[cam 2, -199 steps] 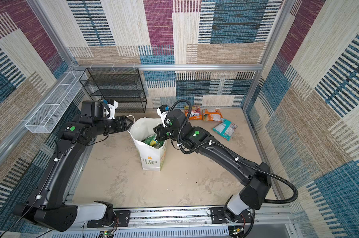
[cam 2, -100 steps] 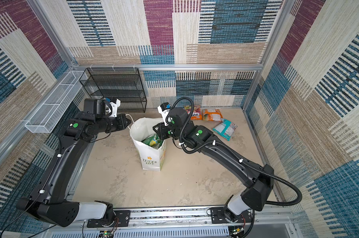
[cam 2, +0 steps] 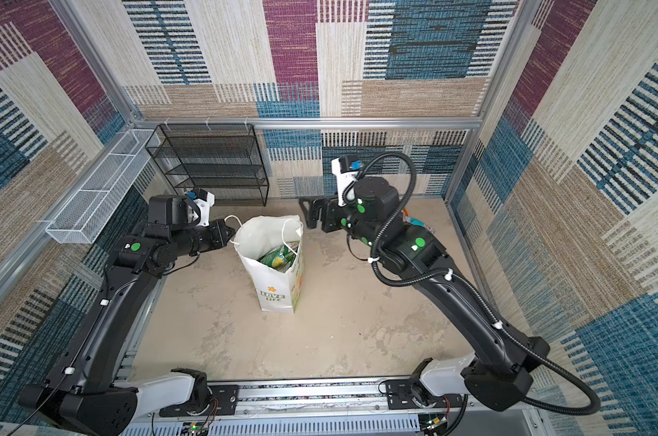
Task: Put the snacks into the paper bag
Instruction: 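Move the right gripper toward the teal Mint Blossom packet, then grasp the teal Mint Blossom packet by its edge with the right gripper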
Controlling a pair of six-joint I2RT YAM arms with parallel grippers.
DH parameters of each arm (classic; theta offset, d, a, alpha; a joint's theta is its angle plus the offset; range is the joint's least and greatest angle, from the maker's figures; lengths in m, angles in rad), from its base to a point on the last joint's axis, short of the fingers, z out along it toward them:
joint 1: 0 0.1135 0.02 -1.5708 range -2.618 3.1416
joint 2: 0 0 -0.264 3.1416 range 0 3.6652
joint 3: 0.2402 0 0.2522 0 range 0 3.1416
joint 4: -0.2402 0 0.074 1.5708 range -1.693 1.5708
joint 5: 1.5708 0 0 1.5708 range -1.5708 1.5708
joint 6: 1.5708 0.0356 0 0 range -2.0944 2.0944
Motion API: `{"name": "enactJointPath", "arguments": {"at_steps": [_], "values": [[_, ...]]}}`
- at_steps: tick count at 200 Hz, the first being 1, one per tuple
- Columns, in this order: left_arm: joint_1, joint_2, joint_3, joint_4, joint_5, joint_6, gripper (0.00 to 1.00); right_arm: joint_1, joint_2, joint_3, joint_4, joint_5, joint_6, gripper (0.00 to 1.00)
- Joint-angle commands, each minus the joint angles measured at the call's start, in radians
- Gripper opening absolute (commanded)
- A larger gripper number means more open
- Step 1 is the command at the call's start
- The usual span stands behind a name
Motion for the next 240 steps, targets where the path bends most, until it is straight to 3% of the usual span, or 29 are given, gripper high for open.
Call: {"name": "enactJointPath", "arguments": {"at_steps": [1, 36, 69, 108, 165, 240], "values": [[0.007, -0.015, -0.011, 0.057, 0.047, -0.013, 0.00, -0.106, -0.056, -0.064, 0.023, 0.044, 0.043, 1.00], [0.012, -0.048, -0.027, 0.078, 0.051, -0.014, 0.00, -0.342, -0.097, -0.254, 0.110, -0.019, 0.106, 1.00], [0.020, -0.058, -0.036, 0.093, 0.072, -0.019, 0.00, -0.563, -0.040, -0.460, 0.235, -0.095, 0.186, 1.00], [0.025, -0.072, -0.048, 0.113, 0.096, -0.024, 0.00, -0.719, 0.130, -0.583, 0.340, -0.007, 0.294, 1.00], [0.033, -0.068, -0.056, 0.124, 0.121, -0.032, 0.00, -0.796, 0.494, -0.408, 0.282, 0.019, 0.295, 1.00], [0.047, -0.056, -0.059, 0.130, 0.146, -0.039, 0.00, -0.820, 0.804, -0.082, 0.143, 0.011, 0.230, 0.99]]}}
